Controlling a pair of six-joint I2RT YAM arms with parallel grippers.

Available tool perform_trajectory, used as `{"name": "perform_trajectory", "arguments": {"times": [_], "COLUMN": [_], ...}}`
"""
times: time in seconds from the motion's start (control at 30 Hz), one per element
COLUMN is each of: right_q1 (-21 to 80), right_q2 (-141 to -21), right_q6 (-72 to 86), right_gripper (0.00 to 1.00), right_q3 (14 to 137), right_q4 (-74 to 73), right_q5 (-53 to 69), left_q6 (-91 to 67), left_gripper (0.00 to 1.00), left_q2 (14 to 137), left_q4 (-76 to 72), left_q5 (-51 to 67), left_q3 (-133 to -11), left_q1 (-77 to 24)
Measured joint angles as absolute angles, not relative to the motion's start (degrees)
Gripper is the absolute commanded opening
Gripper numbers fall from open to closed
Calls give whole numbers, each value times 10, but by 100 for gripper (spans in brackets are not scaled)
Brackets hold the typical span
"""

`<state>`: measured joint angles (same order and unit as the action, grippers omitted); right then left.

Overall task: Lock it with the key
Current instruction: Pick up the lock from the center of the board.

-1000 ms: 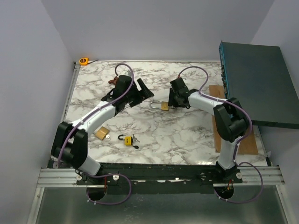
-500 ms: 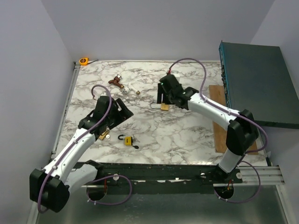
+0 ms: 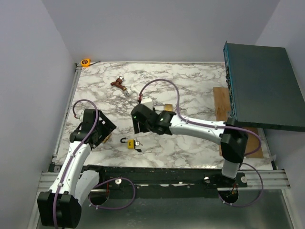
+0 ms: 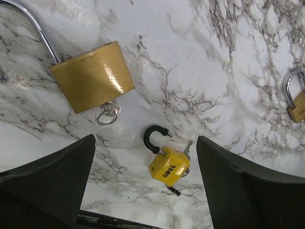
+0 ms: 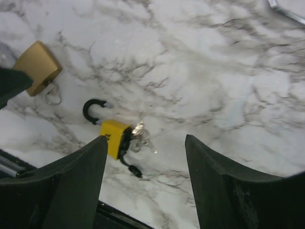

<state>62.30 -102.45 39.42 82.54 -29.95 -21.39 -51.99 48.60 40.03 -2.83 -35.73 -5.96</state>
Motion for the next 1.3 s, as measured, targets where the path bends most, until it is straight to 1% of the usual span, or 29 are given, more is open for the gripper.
{"name": "perform_trajectory", "arguments": {"times": [0.13, 0.3, 0.43, 0.67, 0.9, 1.0, 1.07, 1.1, 1.2, 1.23, 1.3], "right_q1": [696, 747, 755, 758, 760, 761, 761, 761, 761, 761, 761], "right_q2": [-1087, -1162, -1203, -1237, -1263, -1268, -1269, -1269, -1269, -1268, -1261], "right_q6": [416, 436, 447, 465, 466, 466, 466, 467, 469, 470, 473], "right_gripper": [67, 64, 60, 61, 61, 59, 55, 50, 30, 24, 18], "right_q3": [862, 906, 935, 967, 993, 995, 995, 995, 993, 991, 980], "right_q4": [-299, -314, -337, -370, -375, -375, -375, -376, -376, -375, -369], "right_q5": [-223, -234, -254, -298, -310, -319, -322, -323, -331, -335, -340], "left_q6": [-515, -498, -489, -481, -480, -478, -477, -475, -472, -470, -467], "left_gripper": [85, 84, 84, 84, 83, 83, 83, 83, 81, 79, 77], "left_q2": [477, 458, 451, 449, 450, 456, 462, 463, 464, 465, 467], "left_q4": [406, 416, 421, 421, 416, 411, 407, 405, 396, 390, 381], "left_q5": [-21, -16, -13, 15, 34, 44, 52, 56, 73, 84, 103], "left_q3": [-356, -360, -362, -362, -362, -362, -362, -362, -362, -362, -361], "left_q1": [-29, 1, 16, 25, 27, 27, 28, 28, 29, 29, 29]}}
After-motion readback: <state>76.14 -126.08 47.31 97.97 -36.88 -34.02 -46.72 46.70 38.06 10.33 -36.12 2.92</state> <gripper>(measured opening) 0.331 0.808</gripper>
